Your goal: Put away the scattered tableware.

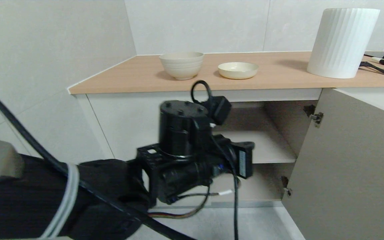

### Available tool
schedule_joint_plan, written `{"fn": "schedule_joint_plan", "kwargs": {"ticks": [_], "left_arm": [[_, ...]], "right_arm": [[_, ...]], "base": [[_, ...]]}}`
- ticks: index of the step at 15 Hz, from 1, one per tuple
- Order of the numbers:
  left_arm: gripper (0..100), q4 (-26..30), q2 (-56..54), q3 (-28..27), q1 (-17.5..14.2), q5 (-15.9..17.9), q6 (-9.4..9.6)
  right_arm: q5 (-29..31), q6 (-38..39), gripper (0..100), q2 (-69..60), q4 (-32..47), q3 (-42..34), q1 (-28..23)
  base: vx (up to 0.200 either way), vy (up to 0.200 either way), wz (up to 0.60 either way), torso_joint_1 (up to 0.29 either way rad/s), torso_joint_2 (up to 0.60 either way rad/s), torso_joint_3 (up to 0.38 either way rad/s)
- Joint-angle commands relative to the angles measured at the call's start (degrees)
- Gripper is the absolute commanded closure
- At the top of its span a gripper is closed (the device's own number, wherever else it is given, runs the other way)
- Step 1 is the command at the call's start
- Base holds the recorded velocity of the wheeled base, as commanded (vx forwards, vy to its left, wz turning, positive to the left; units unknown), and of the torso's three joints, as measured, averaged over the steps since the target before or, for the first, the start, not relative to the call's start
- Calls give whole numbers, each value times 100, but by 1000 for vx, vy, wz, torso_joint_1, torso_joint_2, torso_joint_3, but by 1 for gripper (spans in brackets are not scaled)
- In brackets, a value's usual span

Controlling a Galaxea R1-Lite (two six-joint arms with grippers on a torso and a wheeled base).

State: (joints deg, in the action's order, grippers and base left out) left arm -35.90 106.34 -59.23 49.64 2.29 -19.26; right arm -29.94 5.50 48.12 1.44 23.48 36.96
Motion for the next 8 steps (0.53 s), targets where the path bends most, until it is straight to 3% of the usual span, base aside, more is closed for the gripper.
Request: {"fn": "schedule_joint_plan", "kwargs": {"ticks": [1, 3, 4, 6, 8], "left_arm": [[100, -5, -1274, 817, -1237, 87, 98], [100, -13, -1959, 1599, -2072, 544, 124], [100, 4, -2311, 1933, -2345, 755, 203], [100, 39, -2829, 2381, -2652, 1010, 432], [100, 180, -2856, 2355, -2652, 1019, 766]], "right_arm": [[76, 4, 0, 1930, -179, 1352, 4], [384, -5, 0, 2817, -425, 2117, 4], [621, -5, 0, 3125, -425, 2451, 4], [797, 30, 0, 3547, -434, 2978, -5], [832, 268, 0, 3608, -434, 3005, -14]], "base": [[0, 0, 0, 0, 0, 0], [0, 0, 0, 0, 0, 0], [0, 0, 0, 0, 0, 0], [0, 0, 0, 0, 0, 0], [0, 0, 0, 0, 0, 0]]}}
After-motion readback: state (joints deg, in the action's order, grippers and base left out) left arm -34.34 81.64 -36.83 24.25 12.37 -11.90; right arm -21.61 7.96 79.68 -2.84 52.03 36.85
